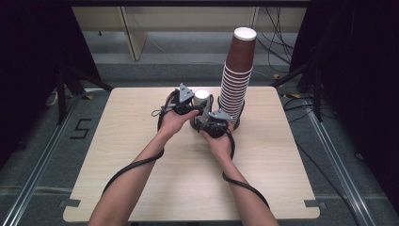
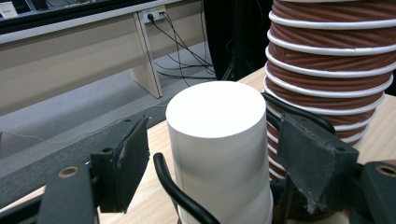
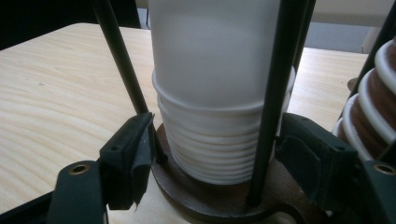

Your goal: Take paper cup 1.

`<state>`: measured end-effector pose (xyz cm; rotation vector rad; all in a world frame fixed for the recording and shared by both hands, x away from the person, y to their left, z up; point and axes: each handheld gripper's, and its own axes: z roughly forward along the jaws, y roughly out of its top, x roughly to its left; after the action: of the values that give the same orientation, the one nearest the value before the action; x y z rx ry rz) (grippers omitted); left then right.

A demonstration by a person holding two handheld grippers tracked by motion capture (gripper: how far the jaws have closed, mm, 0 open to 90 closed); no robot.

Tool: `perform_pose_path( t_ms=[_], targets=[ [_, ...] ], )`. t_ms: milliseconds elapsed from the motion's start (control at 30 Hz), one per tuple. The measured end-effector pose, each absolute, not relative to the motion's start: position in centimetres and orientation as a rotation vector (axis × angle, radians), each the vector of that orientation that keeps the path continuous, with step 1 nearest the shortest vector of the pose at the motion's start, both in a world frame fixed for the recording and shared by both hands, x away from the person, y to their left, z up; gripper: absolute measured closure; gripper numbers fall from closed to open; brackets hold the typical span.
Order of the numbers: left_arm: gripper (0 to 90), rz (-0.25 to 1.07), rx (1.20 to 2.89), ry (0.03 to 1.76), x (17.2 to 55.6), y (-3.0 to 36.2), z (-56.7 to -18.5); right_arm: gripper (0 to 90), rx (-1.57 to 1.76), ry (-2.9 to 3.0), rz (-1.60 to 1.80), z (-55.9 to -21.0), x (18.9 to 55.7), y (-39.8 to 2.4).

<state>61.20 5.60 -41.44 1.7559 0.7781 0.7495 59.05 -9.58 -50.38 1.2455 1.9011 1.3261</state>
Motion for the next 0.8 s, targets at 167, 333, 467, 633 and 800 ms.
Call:
perform_pose_path(
  t_ms=[167, 333, 467, 633, 800],
  targets=[
    [25.5, 0.746, 1.758, 0.780, 61.4, 5.3, -41.5, 28.5, 1.249, 1.887, 1.321, -50.5, 59.1, -9.4],
    [26.0, 0.744, 1.759, 0.784, 61.7, 5.0, -41.7, 30.9, 1.269, 1.877, 1.289, -50.5, 59.0, -9.3],
    [26.7, 0.742, 1.760, 0.792, 61.9, 4.8, -41.9, 31.3, 1.256, 1.862, 1.287, -50.5, 59.1, -9.2],
    [28.2, 0.746, 1.761, 0.782, 62.2, 4.6, -42.1, 31.5, 1.249, 1.864, 1.297, -50.6, 59.2, -9.2],
    [29.0, 0.732, 1.759, 0.788, 62.5, 4.5, -42.3, 31.9, 1.259, 1.869, 1.293, -50.5, 59.1, -9.3]
  ],
)
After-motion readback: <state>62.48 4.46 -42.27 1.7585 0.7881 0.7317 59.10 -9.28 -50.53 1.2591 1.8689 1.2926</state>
